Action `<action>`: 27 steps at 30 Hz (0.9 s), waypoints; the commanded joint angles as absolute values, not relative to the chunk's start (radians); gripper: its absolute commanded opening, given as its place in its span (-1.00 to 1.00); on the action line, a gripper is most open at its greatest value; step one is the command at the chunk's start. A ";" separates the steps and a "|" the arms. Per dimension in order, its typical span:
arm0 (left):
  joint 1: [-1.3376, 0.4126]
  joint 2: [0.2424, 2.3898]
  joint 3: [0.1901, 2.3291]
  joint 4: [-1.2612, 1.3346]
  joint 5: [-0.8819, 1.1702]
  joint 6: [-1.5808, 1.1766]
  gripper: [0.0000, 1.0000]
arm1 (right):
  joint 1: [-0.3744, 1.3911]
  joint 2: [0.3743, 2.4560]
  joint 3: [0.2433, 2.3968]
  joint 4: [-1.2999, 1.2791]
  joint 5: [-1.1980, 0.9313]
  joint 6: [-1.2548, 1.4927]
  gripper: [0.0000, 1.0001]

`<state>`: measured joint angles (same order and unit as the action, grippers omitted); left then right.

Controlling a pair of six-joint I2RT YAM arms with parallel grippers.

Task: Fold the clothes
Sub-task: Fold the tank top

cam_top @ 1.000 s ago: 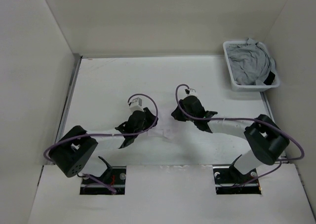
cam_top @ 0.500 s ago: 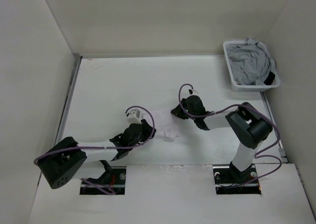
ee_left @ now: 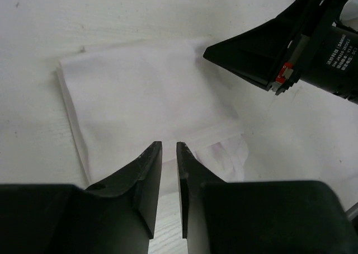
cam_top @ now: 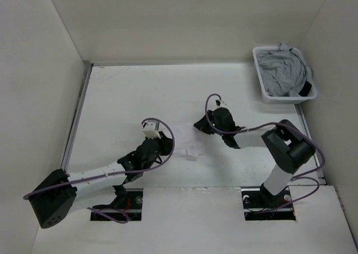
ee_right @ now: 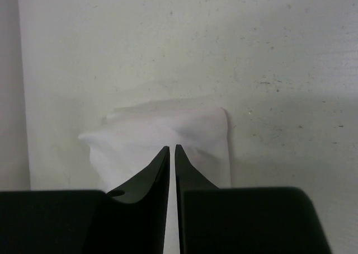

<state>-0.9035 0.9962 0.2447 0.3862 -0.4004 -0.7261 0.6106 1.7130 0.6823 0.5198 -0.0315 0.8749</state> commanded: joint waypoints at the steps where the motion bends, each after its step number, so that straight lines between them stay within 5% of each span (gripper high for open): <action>1: -0.897 0.985 0.304 0.344 -0.419 -0.681 -0.78 | 0.624 1.638 0.666 0.523 -0.040 0.865 -0.73; 5: -0.851 0.986 0.351 0.290 -0.417 -0.742 -0.78 | 0.643 1.507 0.611 0.502 -0.031 0.845 -0.32; 10: -0.684 0.943 0.365 0.218 -0.396 -0.822 -0.15 | 0.645 1.280 0.503 0.466 0.017 0.795 0.01; 14: -0.535 0.920 0.342 0.192 -0.307 -0.844 0.12 | 0.633 1.131 0.414 0.451 0.112 0.750 0.18; 20: -0.365 0.910 0.319 0.121 -0.196 -0.859 0.20 | 0.575 0.977 0.313 0.483 0.273 0.713 0.38; 21: -0.342 0.907 0.316 0.109 -0.184 -0.862 0.20 | 0.565 0.956 0.296 0.495 0.290 0.706 0.79; 22: -0.323 0.905 0.313 0.100 -0.173 -0.865 0.20 | 0.556 0.939 0.281 0.503 0.301 0.698 1.00; 27: -0.272 0.919 0.290 0.081 -0.141 -0.867 0.20 | 0.489 0.904 0.227 0.514 0.302 0.696 1.00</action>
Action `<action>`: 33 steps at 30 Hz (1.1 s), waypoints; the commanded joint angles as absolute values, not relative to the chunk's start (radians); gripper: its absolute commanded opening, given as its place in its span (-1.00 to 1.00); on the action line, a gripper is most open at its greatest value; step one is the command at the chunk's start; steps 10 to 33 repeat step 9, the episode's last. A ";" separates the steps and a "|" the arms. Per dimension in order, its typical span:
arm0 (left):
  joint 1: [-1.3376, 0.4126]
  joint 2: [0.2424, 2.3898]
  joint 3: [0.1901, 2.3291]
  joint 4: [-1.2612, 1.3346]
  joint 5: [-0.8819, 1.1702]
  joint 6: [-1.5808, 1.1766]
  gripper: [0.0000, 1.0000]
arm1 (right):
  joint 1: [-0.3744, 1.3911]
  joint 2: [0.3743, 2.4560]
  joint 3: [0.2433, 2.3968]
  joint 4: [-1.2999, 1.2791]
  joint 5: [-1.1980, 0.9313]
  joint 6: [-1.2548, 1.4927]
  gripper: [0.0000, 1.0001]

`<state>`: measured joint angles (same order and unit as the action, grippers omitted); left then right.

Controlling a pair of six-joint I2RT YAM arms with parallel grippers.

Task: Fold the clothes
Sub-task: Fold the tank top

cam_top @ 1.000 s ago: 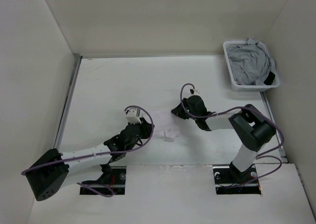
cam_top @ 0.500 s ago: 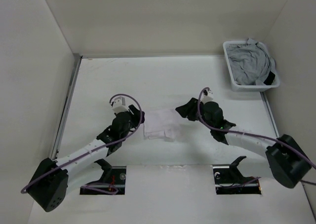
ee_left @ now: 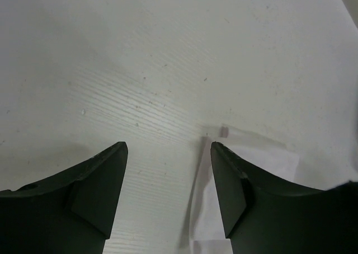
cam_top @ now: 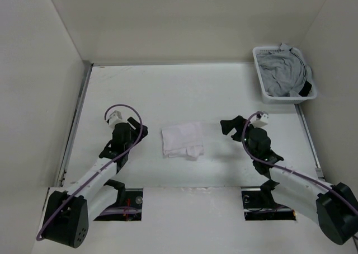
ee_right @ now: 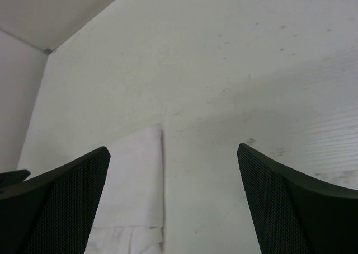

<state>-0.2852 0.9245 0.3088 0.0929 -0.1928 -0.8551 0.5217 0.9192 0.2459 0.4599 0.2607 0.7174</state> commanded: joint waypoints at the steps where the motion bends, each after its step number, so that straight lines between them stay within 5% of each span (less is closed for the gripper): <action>1: -0.272 0.926 0.290 0.083 -0.141 -0.864 0.19 | 0.476 0.900 0.224 0.511 0.296 0.696 1.00; 33: -0.292 0.942 0.308 0.083 -0.150 -0.831 0.28 | 0.459 0.907 0.222 0.505 0.296 0.698 1.00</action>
